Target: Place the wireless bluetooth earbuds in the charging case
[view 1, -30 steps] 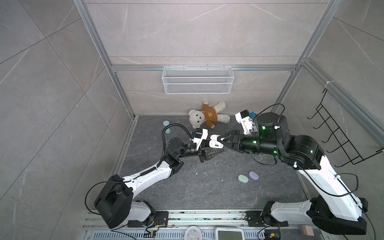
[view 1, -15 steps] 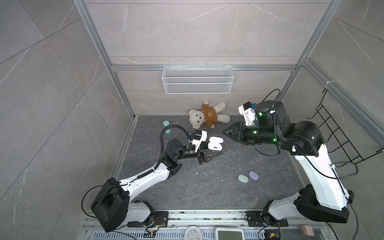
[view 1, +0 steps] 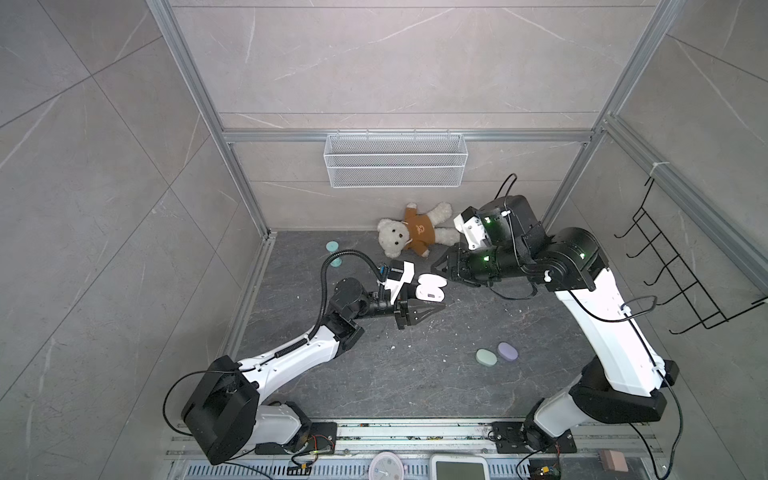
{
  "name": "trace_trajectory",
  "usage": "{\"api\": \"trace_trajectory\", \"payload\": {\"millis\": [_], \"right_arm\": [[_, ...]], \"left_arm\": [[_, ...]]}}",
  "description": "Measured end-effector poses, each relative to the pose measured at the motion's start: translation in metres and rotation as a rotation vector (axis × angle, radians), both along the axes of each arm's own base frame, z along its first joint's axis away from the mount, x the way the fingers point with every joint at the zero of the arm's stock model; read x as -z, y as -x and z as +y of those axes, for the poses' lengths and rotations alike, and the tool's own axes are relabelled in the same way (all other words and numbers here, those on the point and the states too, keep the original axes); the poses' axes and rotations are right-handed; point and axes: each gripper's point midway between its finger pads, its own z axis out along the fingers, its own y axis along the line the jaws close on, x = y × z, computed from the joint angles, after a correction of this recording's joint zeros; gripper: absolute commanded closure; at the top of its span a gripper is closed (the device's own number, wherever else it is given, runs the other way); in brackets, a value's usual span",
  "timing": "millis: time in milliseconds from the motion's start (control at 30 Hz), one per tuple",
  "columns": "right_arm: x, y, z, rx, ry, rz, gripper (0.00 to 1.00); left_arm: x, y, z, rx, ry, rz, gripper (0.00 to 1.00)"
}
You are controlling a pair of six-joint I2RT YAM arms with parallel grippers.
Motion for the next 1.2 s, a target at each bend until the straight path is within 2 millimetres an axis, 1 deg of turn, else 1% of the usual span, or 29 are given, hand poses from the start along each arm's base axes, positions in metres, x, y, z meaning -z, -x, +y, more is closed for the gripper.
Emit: {"api": "trace_trajectory", "payload": {"millis": [267, 467, 567, 633, 700, 767, 867, 1033, 1100, 1200], "right_arm": [[0.009, 0.024, 0.01, -0.069, 0.026, 0.028, 0.66], [0.014, 0.03, 0.006, -0.063, 0.065, 0.04, 0.64], [0.016, 0.034, 0.0, -0.044, 0.093, 0.052, 0.51], [0.018, 0.033, -0.004, -0.018, 0.104, 0.057, 0.36], [0.021, 0.032, -0.008, 0.01, 0.112, 0.065, 0.28], [0.024, 0.031, -0.013, 0.031, 0.118, 0.078, 0.23], [0.034, 0.031, -0.019, 0.054, 0.126, 0.111, 0.18], [0.063, 0.032, -0.022, 0.066, 0.117, 0.2, 0.17], [0.071, 0.031, -0.019, 0.064, 0.11, 0.226, 0.17], [0.074, 0.03, -0.01, 0.048, 0.081, 0.243, 0.17]], "left_arm": [[0.0, 0.0, 0.0, -0.001, -0.001, 0.001, 0.83], [0.004, -0.001, -0.001, -0.002, -0.014, 0.008, 0.83], [0.006, -0.001, -0.001, -0.007, -0.022, -0.004, 0.83], [0.011, -0.001, -0.002, -0.011, -0.041, -0.008, 0.83], [0.017, 0.0, -0.003, -0.014, -0.067, -0.016, 0.83], [0.024, 0.002, -0.004, -0.018, -0.101, -0.028, 0.83], [0.031, 0.008, -0.005, -0.023, -0.139, -0.05, 0.83], [0.04, 0.014, -0.007, -0.016, -0.178, -0.075, 0.83], [0.045, 0.014, -0.008, -0.015, -0.196, -0.076, 0.82], [0.052, 0.014, -0.009, -0.018, -0.219, -0.076, 0.83]]}}
